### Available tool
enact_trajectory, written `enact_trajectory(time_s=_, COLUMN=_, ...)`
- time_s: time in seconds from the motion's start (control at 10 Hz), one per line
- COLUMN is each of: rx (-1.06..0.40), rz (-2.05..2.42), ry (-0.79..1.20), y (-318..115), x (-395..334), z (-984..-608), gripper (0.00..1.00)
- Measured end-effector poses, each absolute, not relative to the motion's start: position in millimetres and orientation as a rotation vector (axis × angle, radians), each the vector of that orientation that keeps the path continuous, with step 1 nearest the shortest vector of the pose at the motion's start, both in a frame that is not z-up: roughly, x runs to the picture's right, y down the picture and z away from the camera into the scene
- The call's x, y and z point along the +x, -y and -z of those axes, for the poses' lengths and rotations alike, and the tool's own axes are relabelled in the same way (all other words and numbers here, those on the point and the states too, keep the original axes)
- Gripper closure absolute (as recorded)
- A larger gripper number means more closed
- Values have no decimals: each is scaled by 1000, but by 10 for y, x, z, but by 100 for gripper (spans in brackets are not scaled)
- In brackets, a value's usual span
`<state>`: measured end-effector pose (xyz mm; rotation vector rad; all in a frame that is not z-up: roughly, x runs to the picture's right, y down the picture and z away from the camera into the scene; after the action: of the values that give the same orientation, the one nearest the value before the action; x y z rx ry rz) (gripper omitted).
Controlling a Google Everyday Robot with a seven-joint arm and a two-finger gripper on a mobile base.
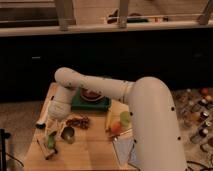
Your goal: Place pepper in metal cup
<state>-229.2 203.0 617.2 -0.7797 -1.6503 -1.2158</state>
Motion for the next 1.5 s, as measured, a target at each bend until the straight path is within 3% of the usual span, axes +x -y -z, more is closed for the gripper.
enact_trajectory(time_s=1.5, rx=-865, rz=1070, ry=1709, y=-1908, x=-1967, z=-6529, gripper=87)
